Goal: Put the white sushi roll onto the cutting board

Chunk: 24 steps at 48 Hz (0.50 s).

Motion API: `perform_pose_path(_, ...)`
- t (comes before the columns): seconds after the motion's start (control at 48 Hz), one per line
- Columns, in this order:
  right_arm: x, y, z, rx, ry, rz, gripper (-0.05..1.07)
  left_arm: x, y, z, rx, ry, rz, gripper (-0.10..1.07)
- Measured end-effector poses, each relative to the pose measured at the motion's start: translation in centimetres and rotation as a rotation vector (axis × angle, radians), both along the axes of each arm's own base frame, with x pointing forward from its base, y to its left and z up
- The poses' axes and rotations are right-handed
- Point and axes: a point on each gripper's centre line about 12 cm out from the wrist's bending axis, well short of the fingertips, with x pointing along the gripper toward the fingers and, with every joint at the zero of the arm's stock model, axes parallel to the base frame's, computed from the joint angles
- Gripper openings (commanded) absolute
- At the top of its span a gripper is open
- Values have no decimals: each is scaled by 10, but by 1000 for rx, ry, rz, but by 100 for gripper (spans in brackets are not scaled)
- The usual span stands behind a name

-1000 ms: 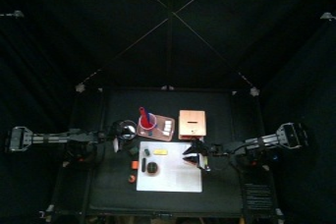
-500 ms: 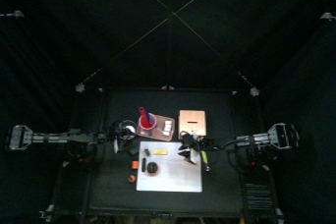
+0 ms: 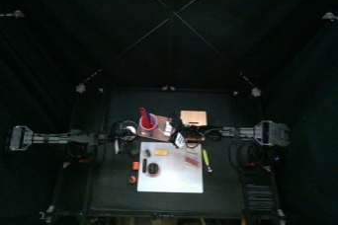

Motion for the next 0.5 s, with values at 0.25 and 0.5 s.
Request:
perform_pose_path(0.25, 26, -23, -7, 167, 38, -79, 85, 0, 0, 1, 0, -2, 0, 80)
perform_pose_path(0.5, 40, -41, -1, 211, 54, -89, 104, 0, 0, 0, 3, 8, -3, 80)
